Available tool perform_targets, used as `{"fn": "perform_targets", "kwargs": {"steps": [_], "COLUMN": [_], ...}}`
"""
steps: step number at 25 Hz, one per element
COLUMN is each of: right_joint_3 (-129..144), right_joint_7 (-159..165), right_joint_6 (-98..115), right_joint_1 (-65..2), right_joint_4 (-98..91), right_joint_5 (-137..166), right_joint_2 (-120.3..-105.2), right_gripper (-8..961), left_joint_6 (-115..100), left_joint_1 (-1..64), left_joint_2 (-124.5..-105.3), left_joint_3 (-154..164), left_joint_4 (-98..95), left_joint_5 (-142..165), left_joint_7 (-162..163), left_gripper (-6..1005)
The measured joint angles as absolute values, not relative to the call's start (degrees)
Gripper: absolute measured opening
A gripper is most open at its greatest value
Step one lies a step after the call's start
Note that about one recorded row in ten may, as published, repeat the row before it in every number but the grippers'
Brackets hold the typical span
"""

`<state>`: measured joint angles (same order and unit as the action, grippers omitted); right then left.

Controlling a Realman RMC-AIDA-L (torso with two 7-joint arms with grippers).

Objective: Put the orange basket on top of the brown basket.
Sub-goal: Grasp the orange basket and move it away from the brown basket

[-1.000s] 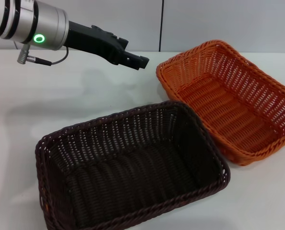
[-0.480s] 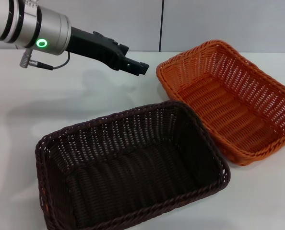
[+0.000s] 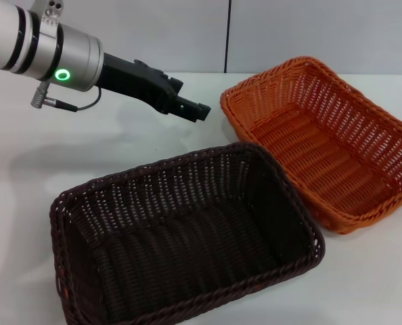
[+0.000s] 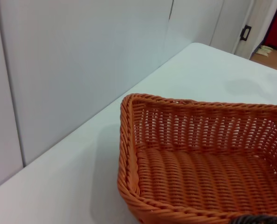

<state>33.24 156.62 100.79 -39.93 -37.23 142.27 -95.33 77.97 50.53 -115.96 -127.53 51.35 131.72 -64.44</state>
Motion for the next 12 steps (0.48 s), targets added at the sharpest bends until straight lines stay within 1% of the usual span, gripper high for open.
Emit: {"fn": "perform_targets", "kwargs": {"steps": [7,12], "right_joint_3": [33.6,33.5], "right_joint_7": [156.5,156.0], "right_joint_6": [99.2,97.2], "right_joint_1": [-39.9,-39.9], "right_joint_4": [-35.8,-34.9], "right_joint_5": [142.3,142.2], "right_joint_2": [-95.63,-96.17], "right_gripper": [690,691], "left_joint_6": [77.7,77.7], "left_joint_1": [50.8,50.9], "left_joint_2": [-115.93,-115.95], "left_joint_3": [-127.5,-127.5], "left_joint_4": [49.3,48.7], "left_joint_5": [131.8,131.8], "left_joint_7": [-65.8,-66.1], "left_gripper": [865,864]}}
